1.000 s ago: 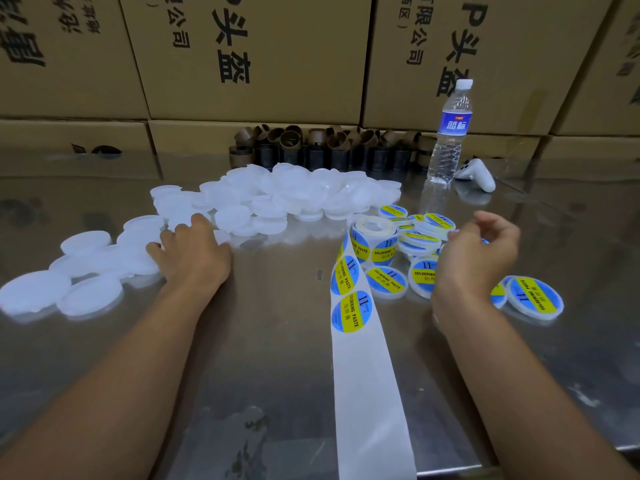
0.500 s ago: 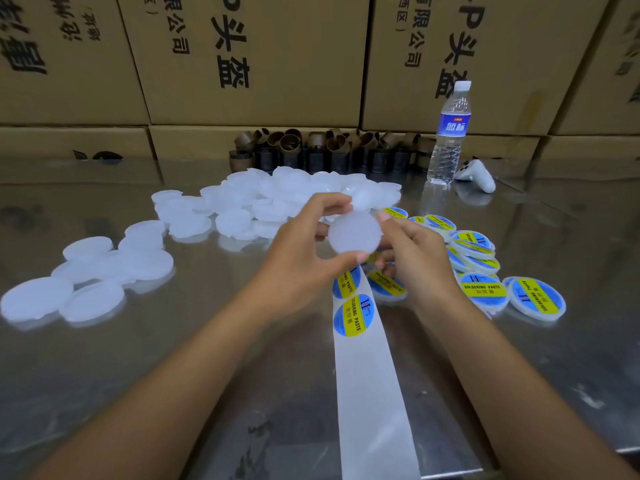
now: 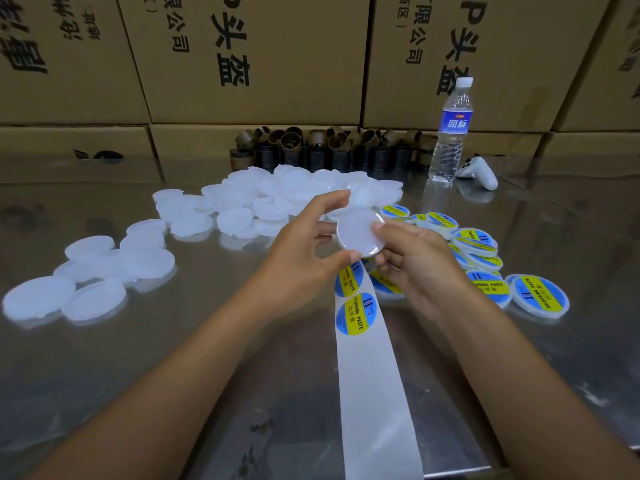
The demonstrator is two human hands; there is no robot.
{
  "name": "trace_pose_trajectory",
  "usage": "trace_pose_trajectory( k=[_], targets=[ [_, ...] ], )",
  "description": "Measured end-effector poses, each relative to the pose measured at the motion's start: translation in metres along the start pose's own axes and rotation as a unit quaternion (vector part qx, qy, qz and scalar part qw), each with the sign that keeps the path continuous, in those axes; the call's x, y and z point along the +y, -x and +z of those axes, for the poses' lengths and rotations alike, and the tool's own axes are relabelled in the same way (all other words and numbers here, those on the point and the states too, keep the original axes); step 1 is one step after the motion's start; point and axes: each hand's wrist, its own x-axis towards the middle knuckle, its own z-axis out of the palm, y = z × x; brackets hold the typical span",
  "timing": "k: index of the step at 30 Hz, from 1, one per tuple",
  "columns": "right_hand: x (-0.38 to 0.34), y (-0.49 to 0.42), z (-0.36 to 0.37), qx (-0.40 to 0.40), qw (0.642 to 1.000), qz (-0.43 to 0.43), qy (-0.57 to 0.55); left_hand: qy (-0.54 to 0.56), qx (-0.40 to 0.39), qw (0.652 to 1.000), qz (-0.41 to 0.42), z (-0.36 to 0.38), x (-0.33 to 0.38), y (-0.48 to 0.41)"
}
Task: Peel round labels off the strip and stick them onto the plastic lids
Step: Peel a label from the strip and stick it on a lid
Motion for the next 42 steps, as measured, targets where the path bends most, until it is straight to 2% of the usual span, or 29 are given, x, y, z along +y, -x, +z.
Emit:
trace_pose_trajectory(
  k=[5,9,14,16,18,21,23,25,27,28,31,34,38,42],
  targets=[
    [-0.004,0.002,0.001,-0.030,0.998,0.025,-0.057,0.168,0.050,0.981,-0.087,-0.001,0.003,-0.003],
    [-0.004,0.007,0.005,-0.107,0.993,0.018,-0.050,0.351,0.003,0.928,-0.124,0.010,0.007,-0.004],
    [-0.001,0.010,0.009,-0.170,0.984,0.011,-0.048,0.430,-0.007,0.893,-0.131,0.020,0.010,-0.006],
    [-0.001,0.010,0.010,-0.165,0.985,0.009,-0.047,0.455,-0.002,0.881,-0.131,0.019,0.011,-0.006],
    [-0.002,0.009,0.010,-0.121,0.992,-0.002,-0.033,0.478,0.012,0.868,-0.131,0.016,0.010,-0.007],
    [0.000,0.005,0.007,0.032,0.990,-0.095,0.096,0.488,0.044,0.861,-0.137,0.008,0.005,-0.009],
    [0.005,0.004,0.005,0.098,0.953,-0.172,0.229,0.484,0.057,0.861,-0.144,0.004,0.003,-0.009],
    [0.011,0.007,0.004,0.088,0.902,-0.191,0.378,0.479,0.066,0.862,-0.148,0.002,0.001,-0.009],
    [0.016,0.012,0.004,0.042,0.851,-0.165,0.497,0.472,0.072,0.866,-0.149,0.000,-0.001,-0.009],
    [0.016,0.014,0.005,0.014,0.846,-0.153,0.510,0.467,0.074,0.868,-0.149,-0.001,-0.001,-0.009],
    [0.015,0.014,0.008,-0.044,0.870,-0.128,0.475,0.452,0.078,0.875,-0.153,-0.001,-0.003,-0.009],
    [0.016,0.011,0.008,-0.052,0.898,-0.113,0.421,0.438,0.085,0.881,-0.159,-0.001,-0.003,-0.010],
    [0.009,0.007,0.009,-0.010,0.956,-0.090,0.277,0.418,0.104,0.886,-0.173,0.000,-0.003,-0.009],
    [0.004,0.003,0.006,0.043,0.980,-0.079,0.177,0.398,0.130,0.888,-0.191,0.000,-0.003,-0.010]
  ],
)
